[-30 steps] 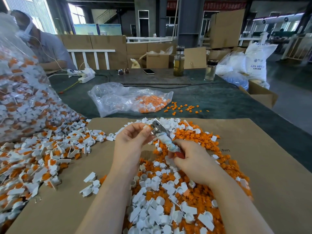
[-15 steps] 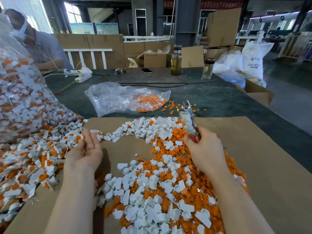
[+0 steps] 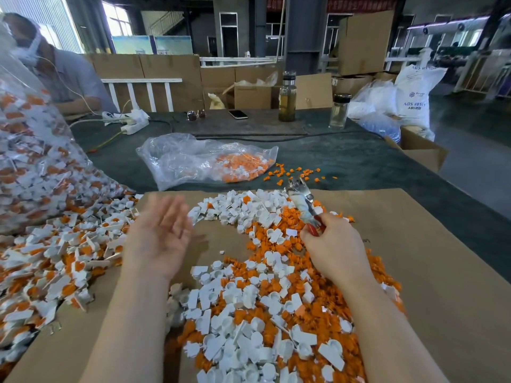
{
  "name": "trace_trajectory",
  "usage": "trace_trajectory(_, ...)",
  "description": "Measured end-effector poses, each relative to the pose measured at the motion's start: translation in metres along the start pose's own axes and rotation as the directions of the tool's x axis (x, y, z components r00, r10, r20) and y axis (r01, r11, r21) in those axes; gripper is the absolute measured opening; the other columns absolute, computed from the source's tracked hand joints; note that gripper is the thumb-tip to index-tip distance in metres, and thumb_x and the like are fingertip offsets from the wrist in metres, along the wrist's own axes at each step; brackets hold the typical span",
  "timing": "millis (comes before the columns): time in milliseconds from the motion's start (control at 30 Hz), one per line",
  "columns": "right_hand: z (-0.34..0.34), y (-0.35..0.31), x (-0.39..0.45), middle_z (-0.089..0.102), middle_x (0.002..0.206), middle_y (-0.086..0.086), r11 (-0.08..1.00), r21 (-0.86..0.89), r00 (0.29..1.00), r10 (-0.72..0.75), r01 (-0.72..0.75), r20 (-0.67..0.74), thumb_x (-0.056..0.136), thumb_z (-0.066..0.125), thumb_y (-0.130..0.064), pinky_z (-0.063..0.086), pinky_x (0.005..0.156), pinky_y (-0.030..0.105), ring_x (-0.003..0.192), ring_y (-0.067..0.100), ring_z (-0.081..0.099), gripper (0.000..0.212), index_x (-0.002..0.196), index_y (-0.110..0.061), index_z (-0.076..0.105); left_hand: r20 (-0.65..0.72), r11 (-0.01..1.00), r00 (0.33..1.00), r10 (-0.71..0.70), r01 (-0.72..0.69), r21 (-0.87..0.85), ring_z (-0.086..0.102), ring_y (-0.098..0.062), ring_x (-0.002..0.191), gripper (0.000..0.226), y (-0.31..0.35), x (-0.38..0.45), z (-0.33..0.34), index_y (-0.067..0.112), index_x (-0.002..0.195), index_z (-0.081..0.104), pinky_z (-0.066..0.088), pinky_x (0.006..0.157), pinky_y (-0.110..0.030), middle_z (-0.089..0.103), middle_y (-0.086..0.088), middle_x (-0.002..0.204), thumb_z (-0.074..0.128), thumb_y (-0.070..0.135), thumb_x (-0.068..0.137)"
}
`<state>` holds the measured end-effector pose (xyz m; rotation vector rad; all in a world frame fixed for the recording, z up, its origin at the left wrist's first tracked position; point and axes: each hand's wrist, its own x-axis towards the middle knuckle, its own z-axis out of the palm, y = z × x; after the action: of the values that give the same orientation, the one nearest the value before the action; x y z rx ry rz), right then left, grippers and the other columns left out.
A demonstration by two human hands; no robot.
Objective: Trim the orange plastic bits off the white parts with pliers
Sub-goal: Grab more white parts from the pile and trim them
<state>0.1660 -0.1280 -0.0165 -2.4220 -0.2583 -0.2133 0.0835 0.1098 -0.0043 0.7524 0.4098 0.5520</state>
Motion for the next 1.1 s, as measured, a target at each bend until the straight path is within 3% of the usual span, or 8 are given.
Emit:
trace_trajectory(67,0.0,0.002,0.001,0.057,0.068,-0.006,0.999,-0.031,1.0,0.026,-0.026,0.017,0.09,0.056,-0.031,0.036,0.047,0.024,0.06,0.01,0.056,0.022,0.07,-0.027,0.048,0.175,0.872,0.984,0.027,-0.108,0.477,0.071,-0.011,0.094,0.047,-0.009,-0.01,0.013,0.032,0.105,0.073,0.055,0.078,-0.031,0.076,0.011,0.1,0.078,0.052,0.063)
trace_trajectory(133,0.0,0.005,0.002,0.057,0.068,-0.005,0.997,-0.065,0.998,0.043,-0.039,0.052,0.089,0.057,-0.03,0.034,0.047,0.024,0.06,0.011,0.055,0.02,0.071,-0.025,0.05,0.308,0.601,0.949,-0.059,-0.213,0.77,0.07,-0.002,0.087,0.035,-0.028,-0.021,0.028,0.041,0.094,0.072,0.052,0.076,-0.024,0.074,0.019,0.092,0.078,0.05,0.061)
trace_trajectory(233,0.0,0.006,0.002,0.057,0.073,-0.005,0.99,-0.142,0.993,0.03,-0.014,0.113,0.088,0.057,-0.031,0.035,0.049,0.024,0.064,0.01,0.055,0.016,0.075,-0.026,0.051,0.45,0.281,0.885,-0.121,-0.404,0.87,0.06,0.007,0.093,0.025,-0.051,-0.03,0.04,0.043,0.1,0.068,0.046,0.081,-0.02,0.066,0.021,0.098,0.079,0.042,0.078)
trace_trajectory(400,0.002,0.003,0.001,0.056,0.076,-0.006,0.989,-0.146,0.992,-0.016,0.035,0.127,0.089,0.057,-0.032,0.036,0.051,0.026,0.067,0.01,0.053,0.016,0.076,-0.026,0.051,0.443,-0.126,0.862,-0.245,-0.482,0.867,0.047,-0.015,0.108,0.043,-0.061,-0.029,0.041,0.044,0.111,0.063,0.044,0.098,-0.039,0.043,0.013,0.101,0.08,0.054,0.073)
trace_trajectory(500,0.002,0.002,0.0,0.055,0.077,-0.008,0.984,-0.164,0.985,-0.041,0.069,0.168,0.089,0.059,-0.035,0.037,0.051,0.025,0.068,0.008,0.052,0.016,0.078,-0.027,0.052,0.438,-0.139,0.866,-0.242,-0.478,0.867,0.051,-0.012,0.103,0.043,-0.062,-0.029,0.039,0.043,0.113,0.065,0.046,0.096,-0.036,0.044,0.016,0.099,0.081,0.051,0.073)
trace_trajectory(633,0.007,0.002,-0.003,0.059,0.081,-0.009,0.964,-0.245,0.969,-0.044,0.105,0.244,0.085,0.063,-0.038,0.051,0.059,0.029,0.073,0.011,0.057,0.012,0.089,-0.027,0.059,0.482,-0.101,0.856,-0.186,-0.504,0.858,0.047,0.001,0.085,0.037,-0.063,-0.029,0.037,0.042,0.105,0.068,0.037,0.07,-0.014,0.043,0.018,0.095,0.084,0.043,0.072)
trace_trajectory(867,0.01,0.001,-0.003,0.059,0.08,-0.008,0.957,-0.277,0.975,-0.024,0.087,0.223,0.086,0.061,-0.035,0.052,0.057,0.028,0.07,0.011,0.058,0.009,0.088,-0.027,0.058,0.497,-0.123,0.857,-0.136,-0.512,0.85,0.047,-0.001,0.084,0.03,-0.064,-0.029,0.039,0.037,0.101,0.071,0.035,0.068,-0.014,0.045,0.018,0.091,0.084,0.039,0.074)
trace_trajectory(1100,0.004,0.004,0.0,0.054,0.076,-0.009,0.973,-0.228,0.994,-0.017,0.042,0.11,0.092,0.055,-0.041,0.035,0.047,0.024,0.065,0.008,0.052,0.015,0.086,-0.027,0.053,0.456,0.106,0.89,-0.011,-0.453,0.885,0.059,0.008,0.085,0.025,-0.059,-0.028,0.036,0.028,0.111,0.074,0.039,0.068,-0.004,0.067,0.02,0.095,0.071,0.037,0.089)
